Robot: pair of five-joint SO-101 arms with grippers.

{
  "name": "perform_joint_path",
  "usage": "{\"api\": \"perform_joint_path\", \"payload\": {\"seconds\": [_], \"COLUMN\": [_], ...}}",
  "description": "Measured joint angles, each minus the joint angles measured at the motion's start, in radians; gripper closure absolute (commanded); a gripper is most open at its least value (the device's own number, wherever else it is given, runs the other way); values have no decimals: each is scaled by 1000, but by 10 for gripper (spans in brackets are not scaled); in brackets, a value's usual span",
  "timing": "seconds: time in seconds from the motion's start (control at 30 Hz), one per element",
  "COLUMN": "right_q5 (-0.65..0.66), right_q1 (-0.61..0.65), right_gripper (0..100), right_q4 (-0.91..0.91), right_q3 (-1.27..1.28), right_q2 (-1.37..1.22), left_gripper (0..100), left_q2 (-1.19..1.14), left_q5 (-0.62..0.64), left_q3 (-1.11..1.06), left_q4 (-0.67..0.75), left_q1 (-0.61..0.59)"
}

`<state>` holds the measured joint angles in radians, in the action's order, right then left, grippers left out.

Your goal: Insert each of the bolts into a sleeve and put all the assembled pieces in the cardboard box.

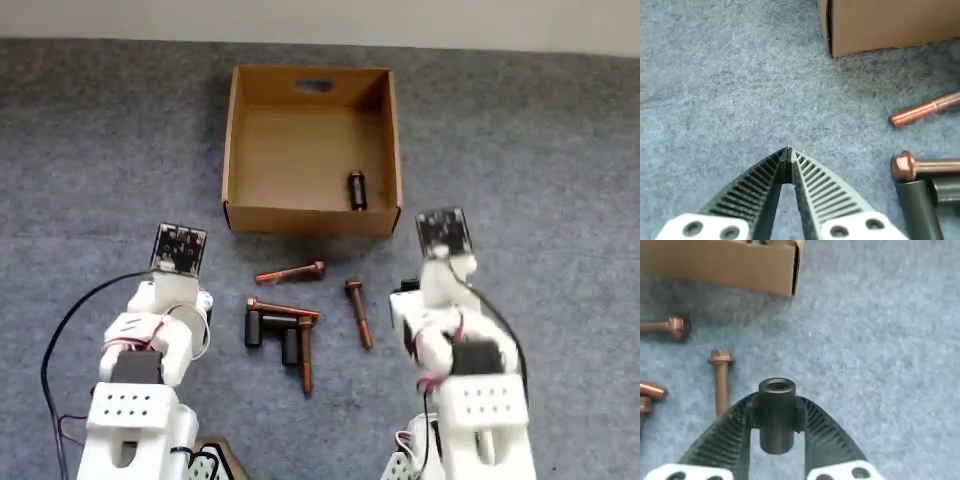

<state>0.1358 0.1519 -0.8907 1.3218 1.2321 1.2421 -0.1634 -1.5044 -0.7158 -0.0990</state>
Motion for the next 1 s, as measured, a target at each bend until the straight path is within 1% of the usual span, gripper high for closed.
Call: {"api": "perform_joint_path", "payload": {"seconds": [0.1,0.27,0.4,0.5,0.57,0.63,0.7,0.8,0.9,1.0], "right_q5": [-2,-2,-2,-2,-2,-2,-2,-2,-2,-2], "right_q1": [2,5,5,5,5,5,5,5,5,5], "right_gripper": [992,992,992,992,992,992,992,992,992,992], "right_q4": [15,2,-55,-64,-78,-98,-101,-101,-101,-101], "right_q3": [120,230,245,255,256,256,256,256,256,256], "right_q2": [163,361,462,506,519,528,528,528,528,528], "left_gripper": [856,857,857,856,854,854,853,853,854,854], "left_q2": [0,-48,-241,-457,-601,-732,-842,-1005,-1166,-1295], "left_q5": [0,-18,-115,-198,-245,-282,-302,-311,-313,-313], "left_q3": [74,210,408,609,743,859,951,1053,1135,1200], "left_q4": [-51,-107,-221,-374,-480,-557,-580,-588,-582,-546], "left_q1": [-2,-2,3,68,140,221,296,365,400,420]}}
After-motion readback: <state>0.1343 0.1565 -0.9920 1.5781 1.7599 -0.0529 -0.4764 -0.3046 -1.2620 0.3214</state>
